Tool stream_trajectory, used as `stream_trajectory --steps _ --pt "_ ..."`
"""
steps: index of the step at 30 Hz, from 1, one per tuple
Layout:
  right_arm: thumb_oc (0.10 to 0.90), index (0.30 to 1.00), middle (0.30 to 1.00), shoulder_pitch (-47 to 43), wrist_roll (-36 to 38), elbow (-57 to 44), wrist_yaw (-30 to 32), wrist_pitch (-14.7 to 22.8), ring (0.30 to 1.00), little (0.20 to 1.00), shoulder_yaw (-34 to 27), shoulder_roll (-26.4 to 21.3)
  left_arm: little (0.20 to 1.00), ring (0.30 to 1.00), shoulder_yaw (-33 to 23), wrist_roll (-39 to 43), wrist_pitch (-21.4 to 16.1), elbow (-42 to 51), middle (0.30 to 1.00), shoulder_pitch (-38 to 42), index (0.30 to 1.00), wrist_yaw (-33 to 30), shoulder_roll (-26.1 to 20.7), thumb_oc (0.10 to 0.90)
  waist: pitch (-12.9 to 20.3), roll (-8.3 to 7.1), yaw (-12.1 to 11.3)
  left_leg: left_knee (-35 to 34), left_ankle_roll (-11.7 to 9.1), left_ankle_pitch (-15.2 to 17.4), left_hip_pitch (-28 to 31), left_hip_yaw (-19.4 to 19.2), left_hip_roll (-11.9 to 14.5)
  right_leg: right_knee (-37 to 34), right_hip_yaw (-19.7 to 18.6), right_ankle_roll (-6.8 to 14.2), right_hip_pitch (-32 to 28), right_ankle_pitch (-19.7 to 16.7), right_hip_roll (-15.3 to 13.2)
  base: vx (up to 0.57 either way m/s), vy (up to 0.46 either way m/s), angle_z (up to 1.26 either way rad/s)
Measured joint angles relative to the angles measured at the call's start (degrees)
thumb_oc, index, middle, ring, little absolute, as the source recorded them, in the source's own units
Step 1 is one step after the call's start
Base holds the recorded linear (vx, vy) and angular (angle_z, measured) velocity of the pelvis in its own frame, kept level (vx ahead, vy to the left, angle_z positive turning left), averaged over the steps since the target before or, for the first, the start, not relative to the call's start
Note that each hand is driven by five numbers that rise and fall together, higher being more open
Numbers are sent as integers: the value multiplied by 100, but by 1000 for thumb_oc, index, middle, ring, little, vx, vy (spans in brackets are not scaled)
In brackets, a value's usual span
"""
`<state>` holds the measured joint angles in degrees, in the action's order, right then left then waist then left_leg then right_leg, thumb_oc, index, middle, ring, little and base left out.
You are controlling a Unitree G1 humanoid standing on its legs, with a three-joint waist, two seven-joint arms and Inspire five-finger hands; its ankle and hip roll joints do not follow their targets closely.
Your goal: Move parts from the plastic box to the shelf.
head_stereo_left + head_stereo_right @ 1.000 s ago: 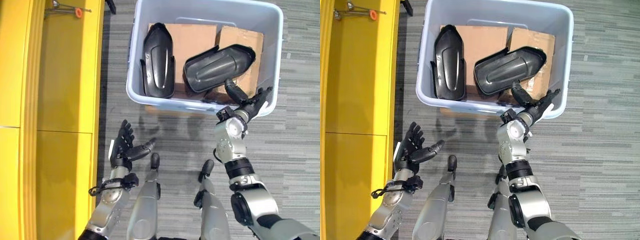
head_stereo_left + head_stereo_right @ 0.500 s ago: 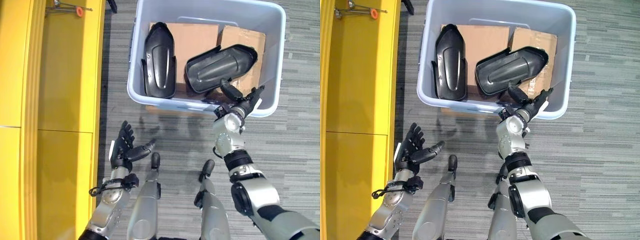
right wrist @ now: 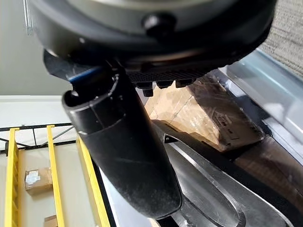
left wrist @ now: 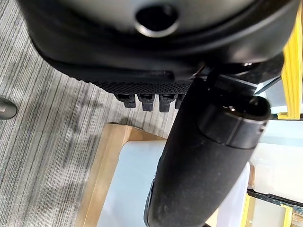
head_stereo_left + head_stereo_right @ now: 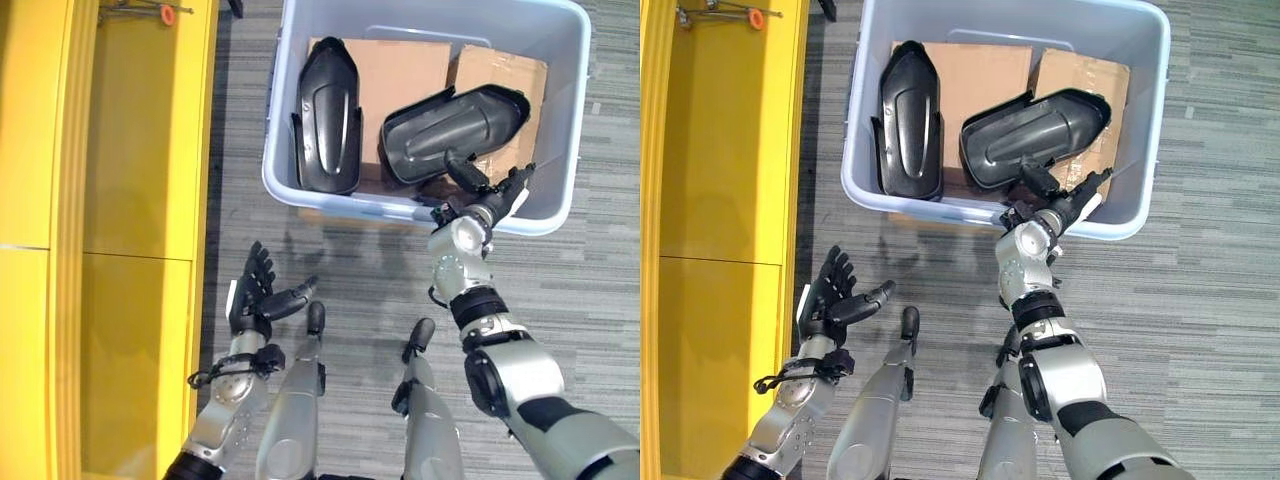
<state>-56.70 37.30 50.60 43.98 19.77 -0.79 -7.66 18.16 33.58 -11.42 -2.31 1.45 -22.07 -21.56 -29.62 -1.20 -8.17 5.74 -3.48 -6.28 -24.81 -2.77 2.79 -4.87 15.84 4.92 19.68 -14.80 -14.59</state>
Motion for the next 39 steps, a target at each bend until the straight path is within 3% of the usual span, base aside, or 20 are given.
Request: stream_trajectory --steps 14,20,24,34,38,39 --pt "900 1000 1000 -408 -18 712 -84 -16 1000 1000 234 -83 1000 1000 6 53 -52 0 1000 38 1000 -8 43 900 10 4 -14 132 9 36 -143 8 -2 -3 26 16 71 14 -15 0 0 0" --pt "900 1000 1000 -707 -3 1343 -518 -155 1000 1000 276 -258 1000 1000 94 208 -171 -2 1000 81 1000 -14 74 900 106 177 -331 198 4 31 -393 166 -3 -1 201 -4 192 -21 3 10 -5 10" --pt "900 1000 1000 -779 -4 1501 -534 -255 1000 1000 324 -370 1000 1000 172 209 -206 -67 1000 234 1000 -19 80 900 108 181 -451 195 4 32 -448 263 -13 0 268 3 188 -25 -9 6 3 12" --pt "900 1000 1000 -1037 20 2015 -623 -241 1000 1000 229 -464 1000 1000 200 213 -238 -234 1000 299 1000 -8 104 900 112 185 -479 314 -4 49 -601 388 -63 -3 433 -14 199 43 -54 6 7 5" --pt "900 1000 1000 -1131 375 2130 -623 -155 1000 1000 102 -565 1000 1000 212 213 -237 -234 1000 340 1000 -5 104 900 114 184 -508 321 9 42 -647 451 -96 -4 496 -5 191 51 -92 15 15 11" --pt "875 964 964 -1139 474 2146 -623 -103 964 964 37 -577 1000 1000 211 213 -237 -234 1000 340 1000 -5 104 900 115 184 -527 321 10 43 -647 449 -102 -4 497 -4 191 51 -103 0 0 0"
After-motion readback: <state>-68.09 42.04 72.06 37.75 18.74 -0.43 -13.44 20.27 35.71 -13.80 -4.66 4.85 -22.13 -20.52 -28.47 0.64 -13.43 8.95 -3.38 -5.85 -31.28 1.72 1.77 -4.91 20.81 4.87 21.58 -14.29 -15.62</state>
